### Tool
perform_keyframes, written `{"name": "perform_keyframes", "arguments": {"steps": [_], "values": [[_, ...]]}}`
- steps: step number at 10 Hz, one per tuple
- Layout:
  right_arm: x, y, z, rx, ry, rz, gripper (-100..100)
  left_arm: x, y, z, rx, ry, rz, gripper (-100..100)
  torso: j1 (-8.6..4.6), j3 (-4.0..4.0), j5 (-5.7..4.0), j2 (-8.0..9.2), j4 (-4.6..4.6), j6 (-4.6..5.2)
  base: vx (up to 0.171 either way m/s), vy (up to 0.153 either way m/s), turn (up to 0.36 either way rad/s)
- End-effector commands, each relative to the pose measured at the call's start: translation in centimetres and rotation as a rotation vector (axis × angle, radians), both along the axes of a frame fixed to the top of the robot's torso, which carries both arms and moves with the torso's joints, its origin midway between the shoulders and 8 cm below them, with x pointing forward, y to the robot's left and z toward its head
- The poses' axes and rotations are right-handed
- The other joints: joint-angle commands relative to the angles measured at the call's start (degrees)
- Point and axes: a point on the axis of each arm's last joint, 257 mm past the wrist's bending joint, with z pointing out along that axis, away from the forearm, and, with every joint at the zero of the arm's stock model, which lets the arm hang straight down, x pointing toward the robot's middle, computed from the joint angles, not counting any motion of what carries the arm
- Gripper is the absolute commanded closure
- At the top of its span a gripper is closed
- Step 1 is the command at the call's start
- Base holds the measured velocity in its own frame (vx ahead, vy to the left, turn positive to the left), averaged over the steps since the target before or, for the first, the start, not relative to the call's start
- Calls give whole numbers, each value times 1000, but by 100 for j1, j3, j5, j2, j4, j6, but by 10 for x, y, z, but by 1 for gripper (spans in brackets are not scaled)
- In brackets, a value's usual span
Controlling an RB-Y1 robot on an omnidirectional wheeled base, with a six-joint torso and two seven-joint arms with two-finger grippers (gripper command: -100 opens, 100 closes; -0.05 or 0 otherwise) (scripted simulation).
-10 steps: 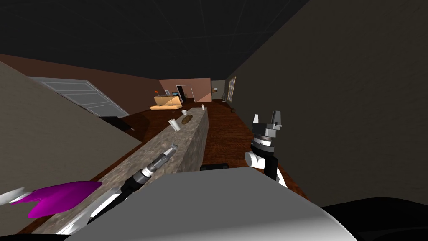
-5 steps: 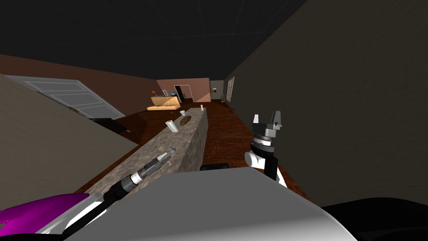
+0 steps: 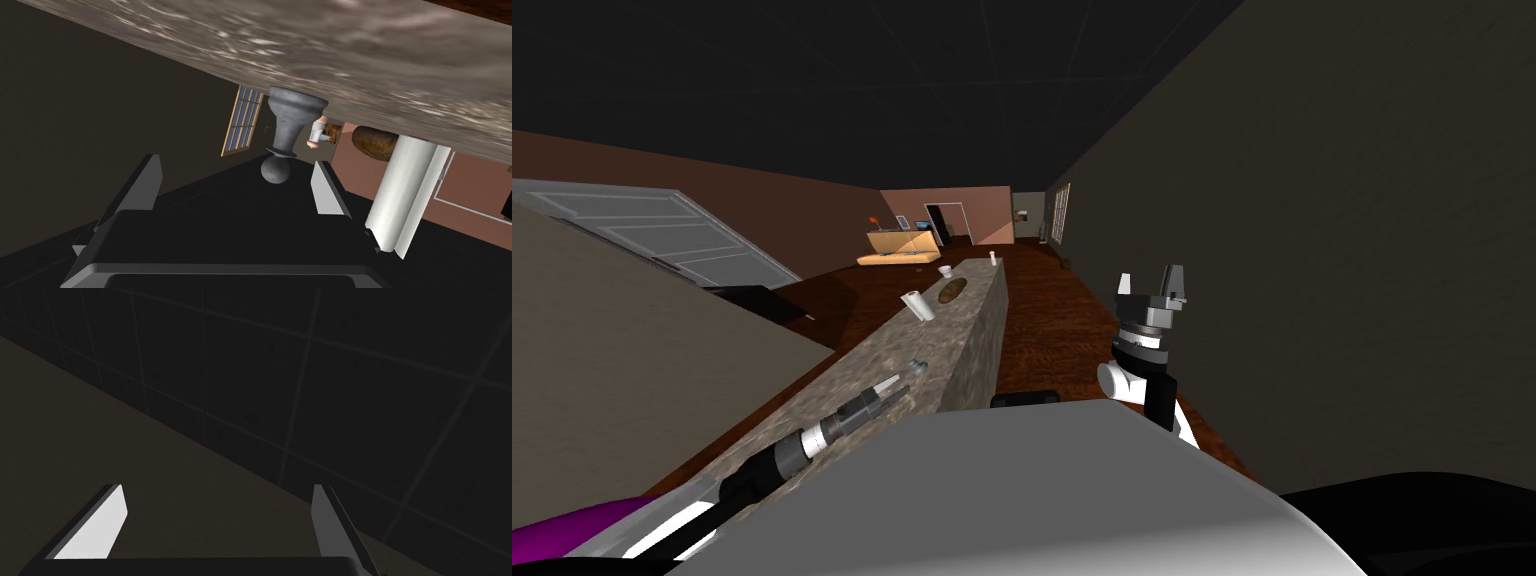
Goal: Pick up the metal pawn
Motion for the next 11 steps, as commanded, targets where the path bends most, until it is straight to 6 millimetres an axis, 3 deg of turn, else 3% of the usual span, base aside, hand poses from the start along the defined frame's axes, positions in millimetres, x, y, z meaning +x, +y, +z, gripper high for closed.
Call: {"name": "perform_keyframes", "arguments": {"steps": [1,3,4,5,6,10,11], "values": [[0,0,0,0,0,0,0,-10,10,-4,50,22,-26,-100,0,0,0,0,0,0,94,-1,-70],[0,0,0,0,0,0,0,-10,12,-4,58,24,-34,-100,3,-20,0,-36,-7,3,127,17,-67],[0,0,0,0,0,0,0,-11,12,-4,62,24,-38,0,1,-12,1,-18,-5,0,13,3,3],[0,0,0,0,0,0,0,-11,12,-4,62,24,-38,-100,-3,2,0,5,0,0,7,1,-2],[0,0,0,0,0,0,0,-11,12,-4,62,24,-38,100,-4,8,0,15,3,-1,0,0,0],[0,0,0,0,0,0,0,-10,12,-4,62,24,-38,100,-5,13,-1,22,5,-1,0,0,0],[0,0,0,0,0,0,0,-10,12,-4,62,24,-38,0,-5,13,-1,23,5,-1,0,0,0]]}}
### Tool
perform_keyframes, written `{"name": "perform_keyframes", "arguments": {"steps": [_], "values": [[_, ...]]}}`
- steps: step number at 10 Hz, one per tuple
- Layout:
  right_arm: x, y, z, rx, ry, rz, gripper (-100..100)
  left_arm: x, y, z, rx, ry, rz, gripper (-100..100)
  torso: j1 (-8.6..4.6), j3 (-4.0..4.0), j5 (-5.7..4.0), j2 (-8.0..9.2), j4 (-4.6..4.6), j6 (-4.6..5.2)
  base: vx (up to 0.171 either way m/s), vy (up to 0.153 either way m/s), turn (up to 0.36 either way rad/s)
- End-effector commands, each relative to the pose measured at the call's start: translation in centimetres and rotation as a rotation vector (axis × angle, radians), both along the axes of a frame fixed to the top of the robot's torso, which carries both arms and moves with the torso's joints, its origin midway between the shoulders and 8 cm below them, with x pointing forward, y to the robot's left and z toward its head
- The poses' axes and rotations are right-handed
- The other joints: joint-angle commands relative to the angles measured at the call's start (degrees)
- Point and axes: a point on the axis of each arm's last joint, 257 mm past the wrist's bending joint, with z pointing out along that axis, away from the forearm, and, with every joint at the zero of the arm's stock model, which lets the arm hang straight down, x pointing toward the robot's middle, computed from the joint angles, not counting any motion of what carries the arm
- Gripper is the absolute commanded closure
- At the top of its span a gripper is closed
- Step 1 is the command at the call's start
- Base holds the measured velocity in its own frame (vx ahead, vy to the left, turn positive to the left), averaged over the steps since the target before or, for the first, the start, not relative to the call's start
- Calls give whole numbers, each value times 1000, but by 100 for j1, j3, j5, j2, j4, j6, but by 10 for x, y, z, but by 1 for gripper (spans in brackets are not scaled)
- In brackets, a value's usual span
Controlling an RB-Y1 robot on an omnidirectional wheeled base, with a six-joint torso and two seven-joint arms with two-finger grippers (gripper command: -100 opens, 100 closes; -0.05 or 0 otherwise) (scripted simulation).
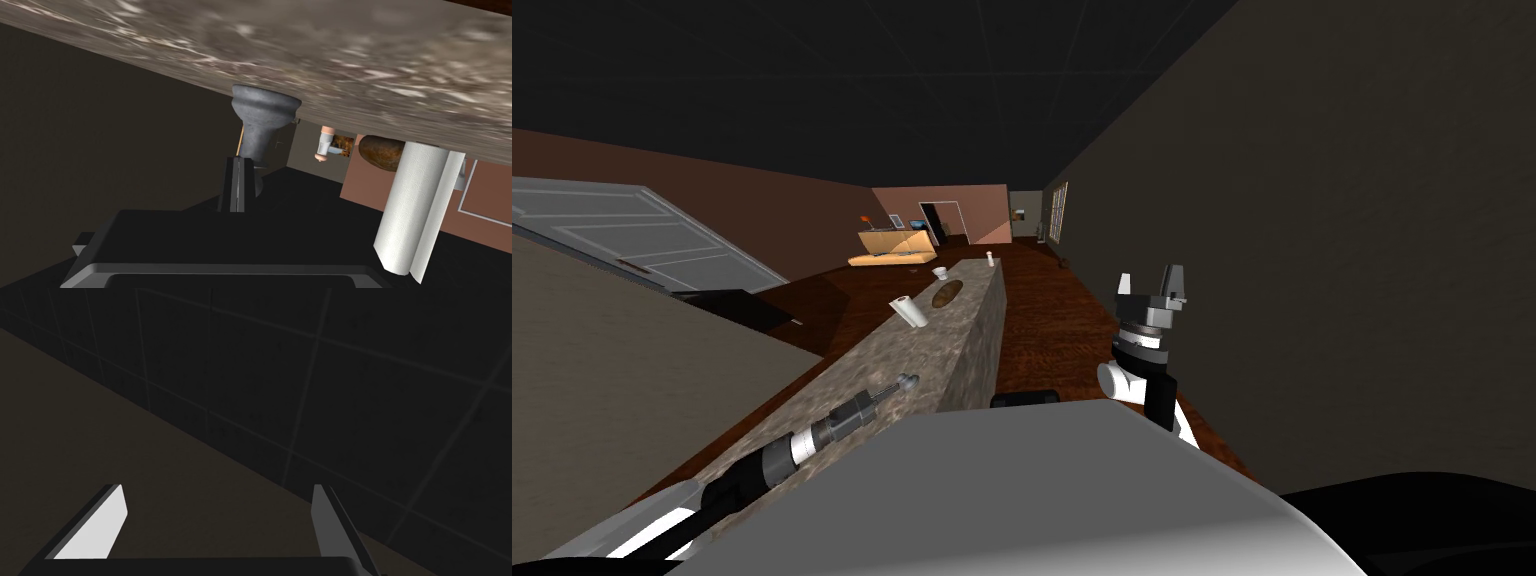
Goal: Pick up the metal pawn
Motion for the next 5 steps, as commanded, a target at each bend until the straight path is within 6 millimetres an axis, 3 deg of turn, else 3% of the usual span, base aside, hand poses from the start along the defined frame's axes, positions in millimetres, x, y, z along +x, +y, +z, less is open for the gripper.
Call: {"name": "perform_keyframes", "arguments": {"steps": [1,5], "values": [[0,0,0,0,0,0,0,1,6,-3,40,23,-10,-100,0,0,0,0,0,0,14,-39,181],[0,0,0,0,0,0,0,-11,20,-9,128,90,-52,-100,-26,0,-7,1,0,-1,4,-73,97]]}}
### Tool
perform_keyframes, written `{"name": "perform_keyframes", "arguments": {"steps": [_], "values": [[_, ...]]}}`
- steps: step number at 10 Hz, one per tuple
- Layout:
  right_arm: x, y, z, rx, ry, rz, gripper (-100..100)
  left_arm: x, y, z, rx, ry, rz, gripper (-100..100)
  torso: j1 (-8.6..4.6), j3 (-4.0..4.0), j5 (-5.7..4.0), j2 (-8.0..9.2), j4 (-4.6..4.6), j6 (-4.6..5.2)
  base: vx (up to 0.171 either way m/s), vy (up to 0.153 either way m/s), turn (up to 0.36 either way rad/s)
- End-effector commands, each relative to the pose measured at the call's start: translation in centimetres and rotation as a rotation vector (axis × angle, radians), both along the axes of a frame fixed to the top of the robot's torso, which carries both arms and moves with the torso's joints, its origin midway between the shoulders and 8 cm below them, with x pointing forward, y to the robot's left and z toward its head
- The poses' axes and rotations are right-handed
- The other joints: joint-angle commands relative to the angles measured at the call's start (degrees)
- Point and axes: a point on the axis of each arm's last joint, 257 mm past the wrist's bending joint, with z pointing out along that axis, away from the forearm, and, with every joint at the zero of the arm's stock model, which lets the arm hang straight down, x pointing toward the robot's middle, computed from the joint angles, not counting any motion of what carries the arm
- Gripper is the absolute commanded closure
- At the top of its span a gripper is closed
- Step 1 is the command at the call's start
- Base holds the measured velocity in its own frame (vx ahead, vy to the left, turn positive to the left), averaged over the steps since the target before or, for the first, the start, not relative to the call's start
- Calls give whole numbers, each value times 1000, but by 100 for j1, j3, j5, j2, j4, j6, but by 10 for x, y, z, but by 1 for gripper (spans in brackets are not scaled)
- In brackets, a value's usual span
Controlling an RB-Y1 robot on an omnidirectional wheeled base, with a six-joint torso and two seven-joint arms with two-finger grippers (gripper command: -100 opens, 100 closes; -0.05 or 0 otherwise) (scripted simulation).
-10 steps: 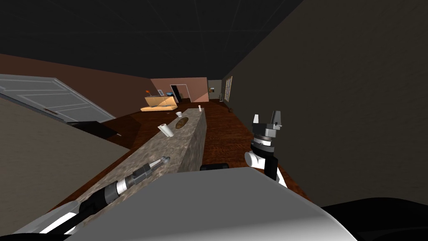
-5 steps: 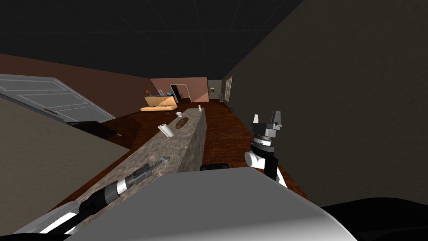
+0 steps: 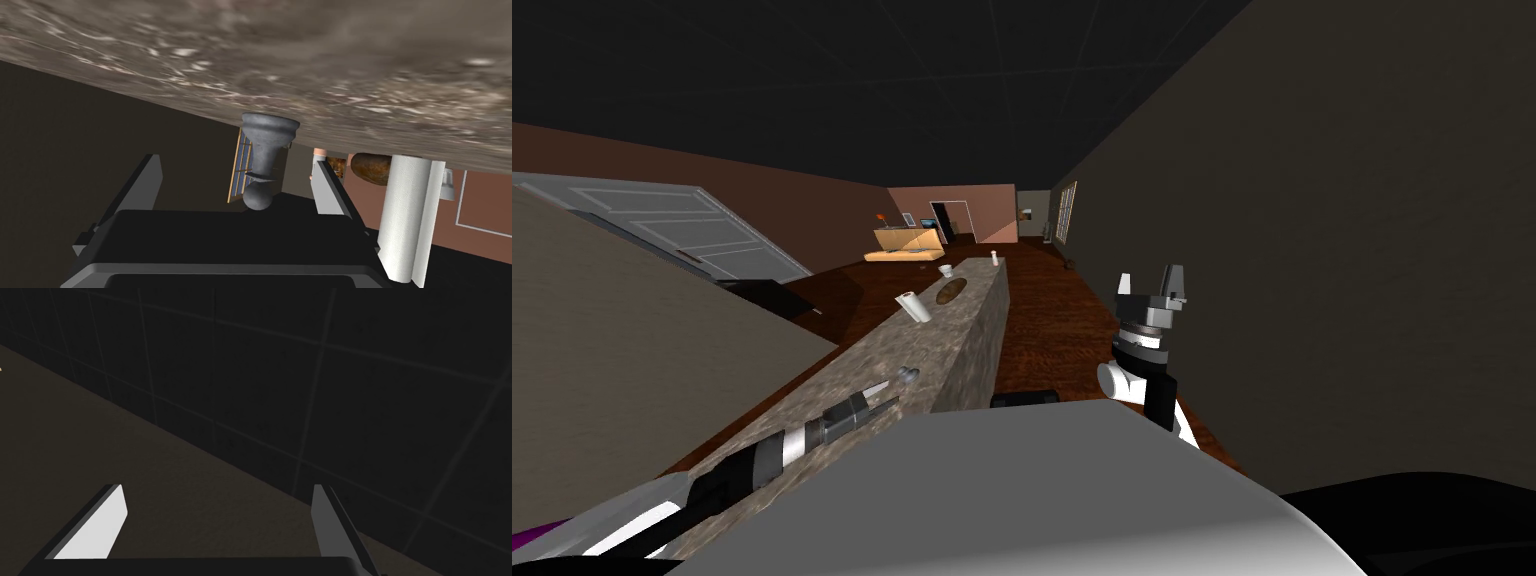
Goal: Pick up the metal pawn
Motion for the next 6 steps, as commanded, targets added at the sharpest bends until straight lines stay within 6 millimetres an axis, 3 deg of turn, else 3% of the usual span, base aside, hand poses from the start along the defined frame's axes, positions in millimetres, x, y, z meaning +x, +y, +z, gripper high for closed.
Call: {"name": "perform_keyframes", "arguments": {"steps": [1,6], "values": [[0,0,0,0,0,0,0,-8,8,-2,45,36,-23,-100,0,0,0,0,0,0,-6,-89,48],[0,0,0,0,0,0,0,-42,40,-2,174,158,-89,-100,4,-1,0,-2,0,1,2,-70,10]]}}
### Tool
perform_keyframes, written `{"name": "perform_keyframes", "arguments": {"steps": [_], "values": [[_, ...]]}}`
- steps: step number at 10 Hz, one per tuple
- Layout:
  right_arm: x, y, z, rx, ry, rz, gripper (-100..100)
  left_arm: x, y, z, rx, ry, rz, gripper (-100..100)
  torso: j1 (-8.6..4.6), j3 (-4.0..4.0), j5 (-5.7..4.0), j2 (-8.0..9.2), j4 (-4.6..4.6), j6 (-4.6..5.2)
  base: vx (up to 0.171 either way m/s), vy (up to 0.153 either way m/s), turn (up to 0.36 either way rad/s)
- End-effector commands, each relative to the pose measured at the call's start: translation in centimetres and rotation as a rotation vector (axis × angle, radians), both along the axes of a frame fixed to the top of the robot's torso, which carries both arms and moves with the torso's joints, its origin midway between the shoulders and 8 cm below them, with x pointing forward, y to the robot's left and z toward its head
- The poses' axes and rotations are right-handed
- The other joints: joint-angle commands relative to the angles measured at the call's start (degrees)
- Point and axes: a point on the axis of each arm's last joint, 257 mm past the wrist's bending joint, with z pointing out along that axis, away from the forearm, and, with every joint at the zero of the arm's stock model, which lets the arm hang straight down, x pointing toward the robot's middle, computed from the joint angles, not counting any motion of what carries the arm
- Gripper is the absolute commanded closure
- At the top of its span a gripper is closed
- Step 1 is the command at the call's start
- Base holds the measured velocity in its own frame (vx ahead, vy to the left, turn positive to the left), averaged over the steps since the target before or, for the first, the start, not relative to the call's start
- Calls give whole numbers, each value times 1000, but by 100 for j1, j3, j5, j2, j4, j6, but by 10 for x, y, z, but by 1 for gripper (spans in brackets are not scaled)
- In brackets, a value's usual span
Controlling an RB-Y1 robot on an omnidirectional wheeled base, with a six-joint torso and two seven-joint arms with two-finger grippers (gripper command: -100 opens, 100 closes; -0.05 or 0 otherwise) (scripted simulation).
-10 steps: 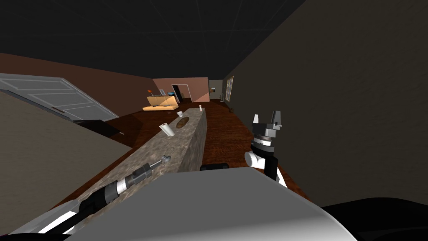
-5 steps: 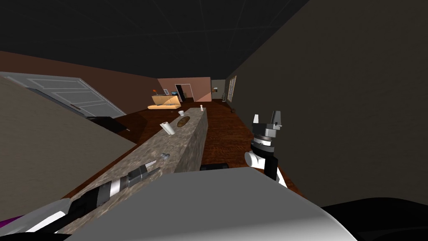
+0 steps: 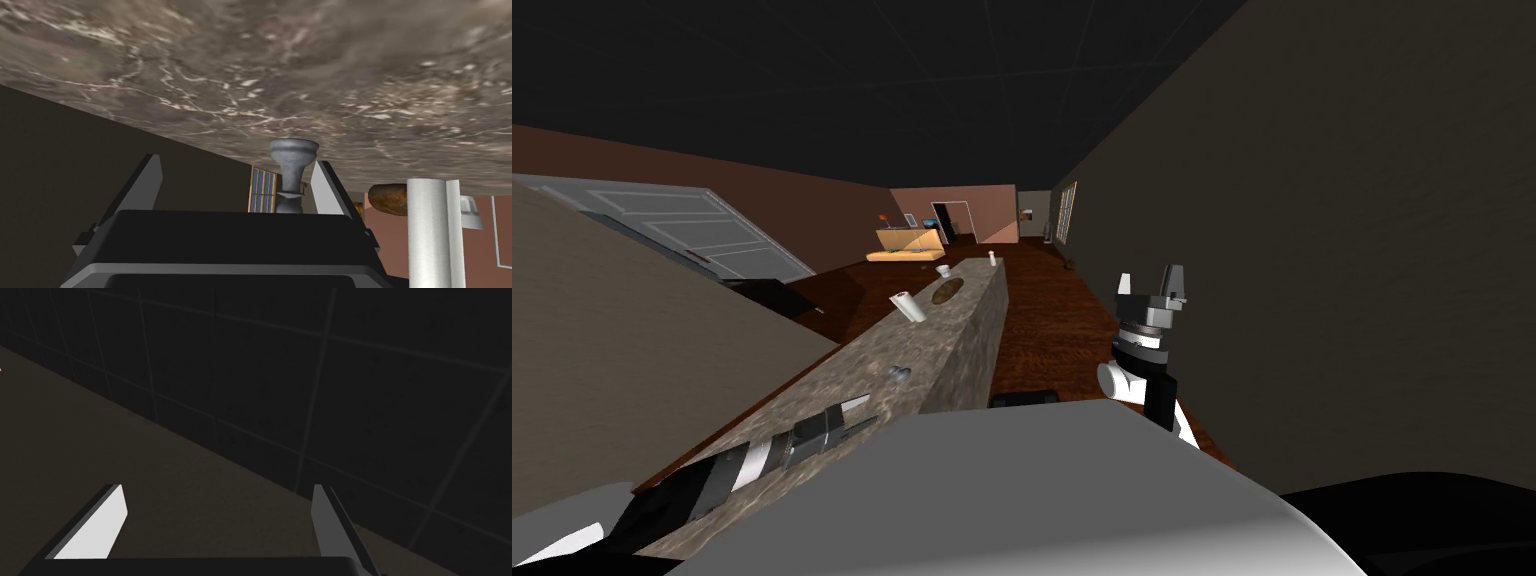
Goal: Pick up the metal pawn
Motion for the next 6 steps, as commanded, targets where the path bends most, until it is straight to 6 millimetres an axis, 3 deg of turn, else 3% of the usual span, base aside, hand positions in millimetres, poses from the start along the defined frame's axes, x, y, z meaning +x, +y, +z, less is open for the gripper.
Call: {"name": "perform_keyframes", "arguments": {"steps": [1,4,5,6], "values": [[0,0,0,0,0,0,0,-7,10,3,31,31,-17,-100,0,0,0,0,0,0,38,-32,-32],[0,0,0,0,0,0,0,-9,22,19,40,34,-17,-100,10,-32,4,-56,-13,5,158,-19,-129],[0,0,0,0,0,0,0,-10,20,16,42,38,-18,-100,16,-39,4,-66,-15,4,80,5,-20],[0,0,0,0,0,0,0,-9,20,17,41,37,-19,0,20,-25,6,-39,-11,1,15,0,2]]}}
